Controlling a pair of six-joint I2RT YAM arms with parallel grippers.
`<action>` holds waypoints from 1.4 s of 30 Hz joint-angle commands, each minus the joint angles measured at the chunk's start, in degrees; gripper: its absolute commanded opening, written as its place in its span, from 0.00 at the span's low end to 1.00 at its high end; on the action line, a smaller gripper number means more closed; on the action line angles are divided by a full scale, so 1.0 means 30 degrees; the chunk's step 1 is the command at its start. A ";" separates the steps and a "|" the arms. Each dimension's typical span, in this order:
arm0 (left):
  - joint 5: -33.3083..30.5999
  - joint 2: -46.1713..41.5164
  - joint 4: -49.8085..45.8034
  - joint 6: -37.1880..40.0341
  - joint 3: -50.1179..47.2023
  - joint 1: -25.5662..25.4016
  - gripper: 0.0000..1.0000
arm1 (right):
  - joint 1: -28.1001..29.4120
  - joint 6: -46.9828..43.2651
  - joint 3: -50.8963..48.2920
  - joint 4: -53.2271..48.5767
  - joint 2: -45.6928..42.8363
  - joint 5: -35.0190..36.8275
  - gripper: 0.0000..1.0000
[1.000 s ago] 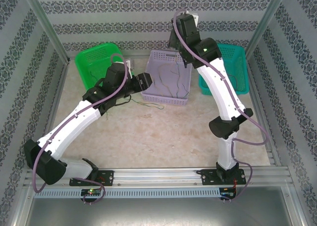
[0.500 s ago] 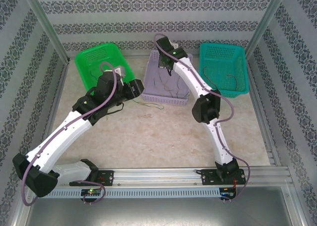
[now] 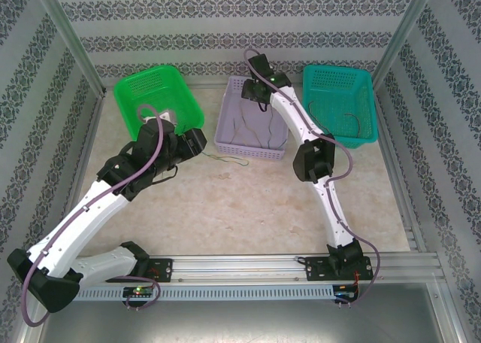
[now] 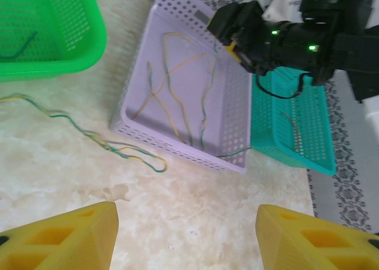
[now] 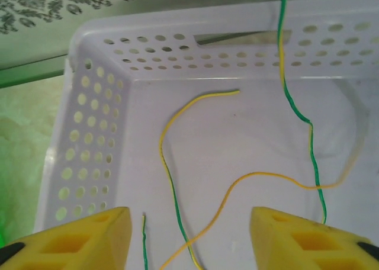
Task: Untangle the cables
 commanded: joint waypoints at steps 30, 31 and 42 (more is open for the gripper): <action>0.3876 0.8574 0.3733 -0.9258 -0.4027 0.4191 0.62 | 0.2668 0.0318 -3.2380 0.8224 -2.5820 -0.6225 0.37; 0.3564 0.9013 0.3972 -0.9325 -0.3849 0.4202 0.63 | 0.2781 0.0415 -3.2777 0.8061 -2.6267 -0.6215 0.37; 0.1190 1.2973 0.6475 -0.8603 -0.1186 0.4261 0.65 | 0.2827 0.0831 -3.4229 0.6922 -2.8804 -0.5796 0.37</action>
